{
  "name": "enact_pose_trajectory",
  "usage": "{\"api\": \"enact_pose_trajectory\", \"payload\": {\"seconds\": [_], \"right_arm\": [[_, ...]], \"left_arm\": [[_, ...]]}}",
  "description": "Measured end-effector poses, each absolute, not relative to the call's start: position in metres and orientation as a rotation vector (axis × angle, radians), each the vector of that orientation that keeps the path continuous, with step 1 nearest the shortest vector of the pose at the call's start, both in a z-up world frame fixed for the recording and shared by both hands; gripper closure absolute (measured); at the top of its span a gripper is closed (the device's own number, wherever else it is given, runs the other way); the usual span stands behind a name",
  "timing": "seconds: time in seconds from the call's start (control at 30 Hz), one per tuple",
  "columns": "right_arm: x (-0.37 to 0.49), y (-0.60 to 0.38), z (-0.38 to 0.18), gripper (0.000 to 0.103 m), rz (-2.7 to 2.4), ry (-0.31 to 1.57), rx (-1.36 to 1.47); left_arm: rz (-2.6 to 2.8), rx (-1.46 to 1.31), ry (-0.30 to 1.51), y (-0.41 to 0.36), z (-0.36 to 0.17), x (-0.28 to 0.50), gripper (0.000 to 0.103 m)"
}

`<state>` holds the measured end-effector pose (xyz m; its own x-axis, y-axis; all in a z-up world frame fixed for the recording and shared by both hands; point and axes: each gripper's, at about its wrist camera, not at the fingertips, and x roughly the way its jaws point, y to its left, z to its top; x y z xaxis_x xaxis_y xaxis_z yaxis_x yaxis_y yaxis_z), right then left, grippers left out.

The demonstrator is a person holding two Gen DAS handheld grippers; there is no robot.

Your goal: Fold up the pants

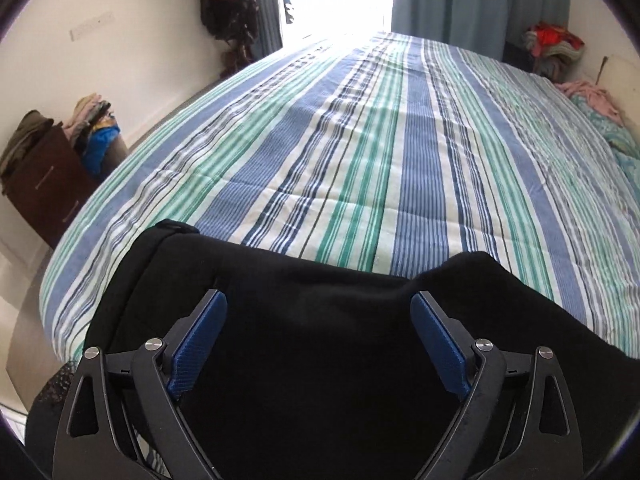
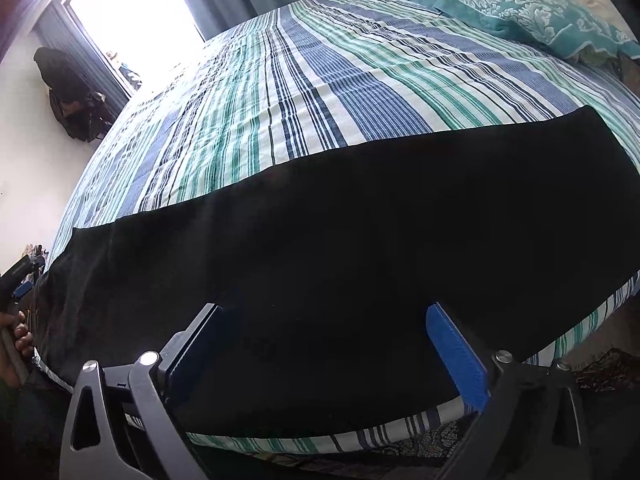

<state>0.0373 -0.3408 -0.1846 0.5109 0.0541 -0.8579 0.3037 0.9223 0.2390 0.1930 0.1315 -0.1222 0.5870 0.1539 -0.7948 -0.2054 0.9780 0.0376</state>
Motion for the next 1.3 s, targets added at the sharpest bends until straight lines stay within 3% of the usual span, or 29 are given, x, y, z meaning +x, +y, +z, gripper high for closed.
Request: {"api": "enact_pose_trajectory", "payload": {"seconds": [0.2, 0.4, 0.63, 0.83, 0.93, 1.3], "right_arm": [[0.041, -0.333, -0.186, 0.0, -0.17, 1.044, 0.334], [0.035, -0.338, -0.184, 0.0, -0.156, 1.023, 0.375], [0.031, -0.344, -0.173, 0.001, -0.154, 0.97, 0.419], [0.024, -0.354, -0.166, 0.001, -0.169, 0.923, 0.45], [0.023, -0.356, -0.165, 0.001, -0.168, 0.919, 0.455], [0.022, -0.357, -0.161, 0.001, -0.156, 0.892, 0.464]], "left_arm": [[0.266, 0.17, 1.047, 0.118, -0.172, 0.175, 0.005], [0.242, -0.061, 1.003, 0.108, -0.148, 0.144, 0.006], [-0.099, 0.011, 0.941, 0.021, -0.12, 0.124, 0.006], [-0.184, 0.241, 0.94, -0.032, -0.146, 0.117, 0.006], [-0.097, 0.241, 1.004, -0.016, -0.174, 0.125, 0.002], [-0.016, 0.098, 1.01, 0.024, -0.164, 0.124, 0.002]]}}
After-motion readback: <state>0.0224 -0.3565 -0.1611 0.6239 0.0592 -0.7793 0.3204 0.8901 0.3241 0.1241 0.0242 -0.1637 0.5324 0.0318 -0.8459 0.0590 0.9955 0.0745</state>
